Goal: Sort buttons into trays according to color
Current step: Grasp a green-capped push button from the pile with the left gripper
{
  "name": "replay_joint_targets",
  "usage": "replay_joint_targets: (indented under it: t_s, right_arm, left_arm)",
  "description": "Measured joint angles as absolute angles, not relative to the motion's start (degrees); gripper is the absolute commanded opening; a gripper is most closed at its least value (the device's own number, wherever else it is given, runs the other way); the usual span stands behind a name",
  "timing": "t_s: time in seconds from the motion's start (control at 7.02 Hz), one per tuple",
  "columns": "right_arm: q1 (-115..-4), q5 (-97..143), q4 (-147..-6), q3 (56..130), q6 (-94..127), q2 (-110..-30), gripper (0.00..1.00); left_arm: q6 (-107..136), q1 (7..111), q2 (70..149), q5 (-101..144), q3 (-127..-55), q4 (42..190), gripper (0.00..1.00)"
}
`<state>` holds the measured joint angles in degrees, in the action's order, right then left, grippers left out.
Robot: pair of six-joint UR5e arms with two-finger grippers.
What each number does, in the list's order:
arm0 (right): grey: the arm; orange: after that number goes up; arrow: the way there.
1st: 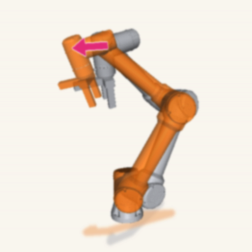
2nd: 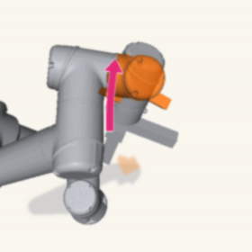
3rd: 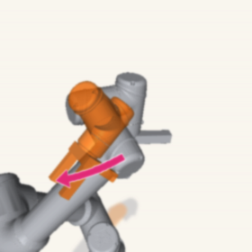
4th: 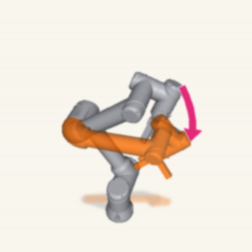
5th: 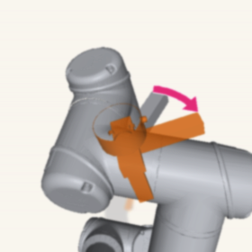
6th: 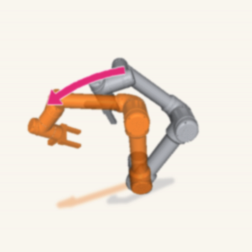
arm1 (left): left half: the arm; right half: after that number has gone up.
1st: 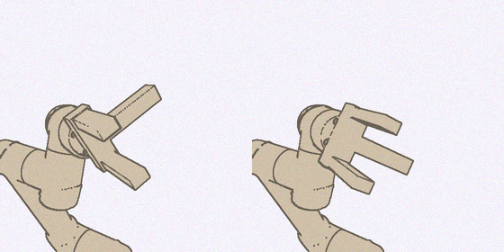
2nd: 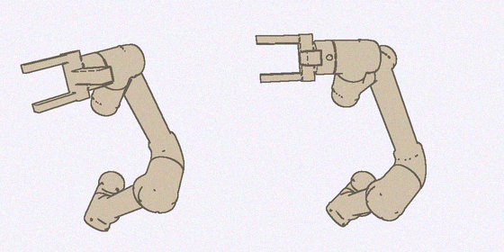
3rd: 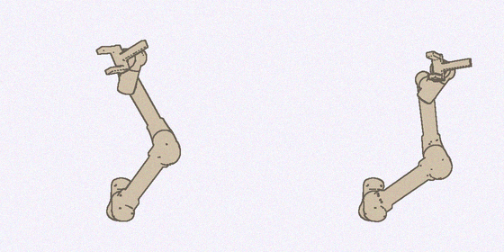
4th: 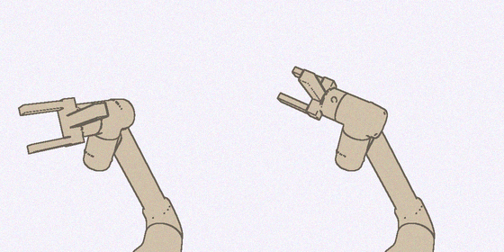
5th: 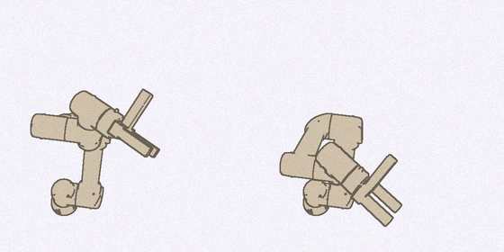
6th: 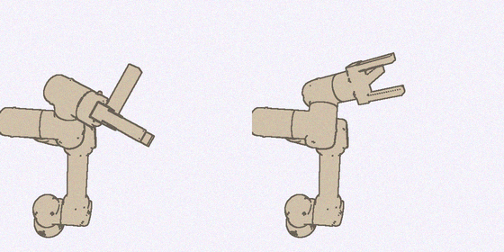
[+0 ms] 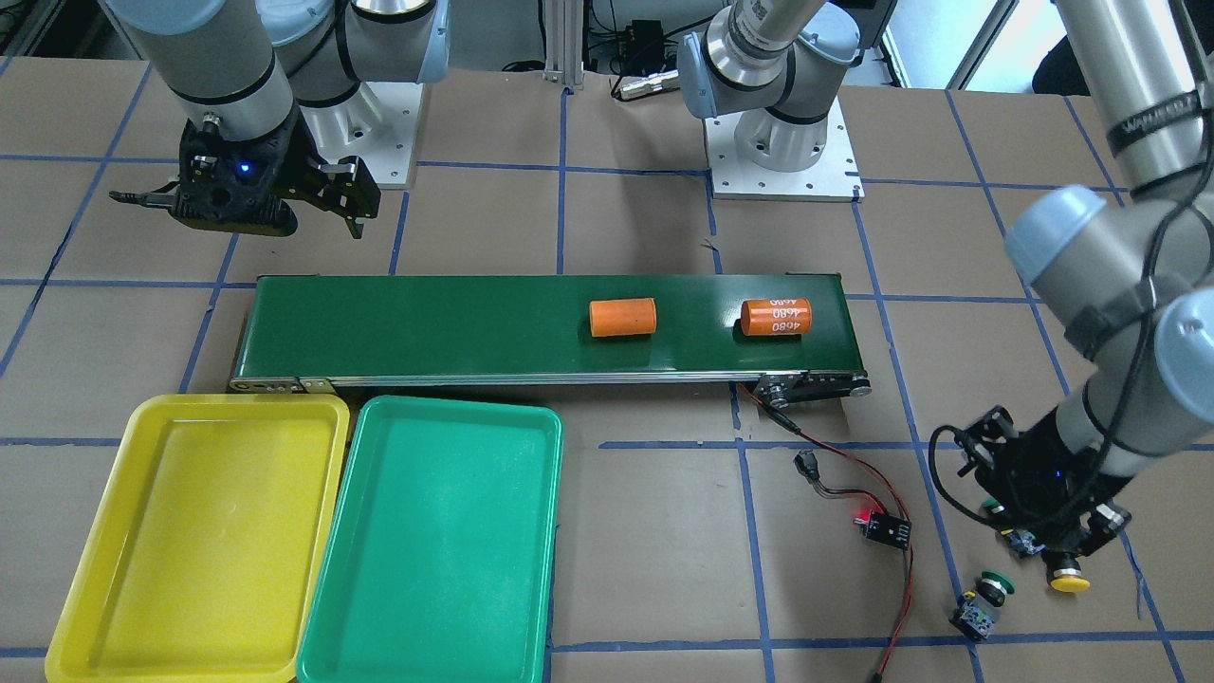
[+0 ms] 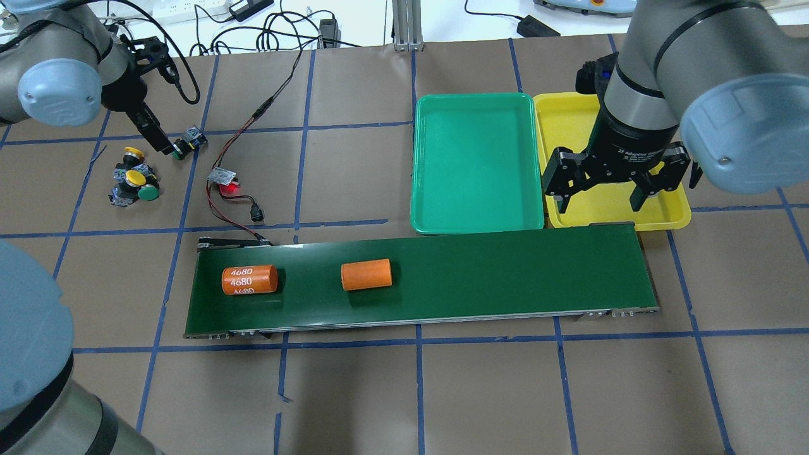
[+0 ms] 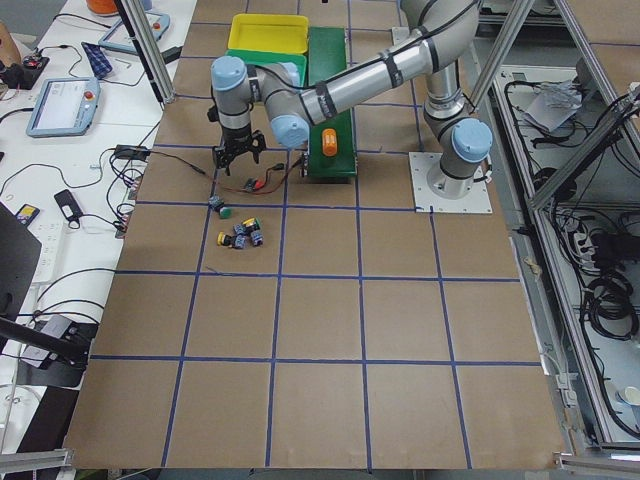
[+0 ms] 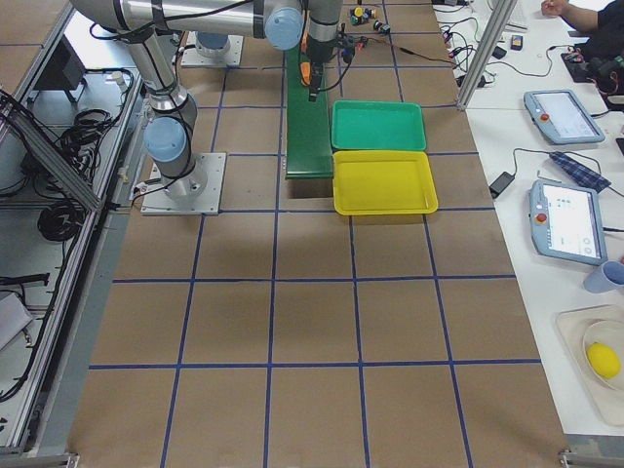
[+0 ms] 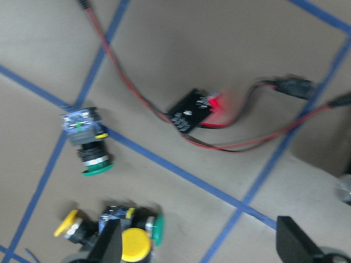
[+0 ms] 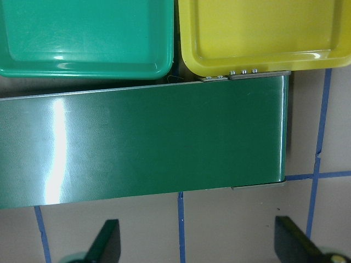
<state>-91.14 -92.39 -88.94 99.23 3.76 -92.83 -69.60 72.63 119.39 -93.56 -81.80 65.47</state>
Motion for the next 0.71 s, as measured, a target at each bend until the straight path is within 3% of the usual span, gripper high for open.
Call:
replay_joint_targets:
  t_s: [0.71]
  right_arm:
    - [-91.14,-92.44,-89.16,100.35,3.77,-93.04,1.0]
  left_arm:
    - [-67.71,72.13,134.25,-90.71,-73.41,56.79,0.97]
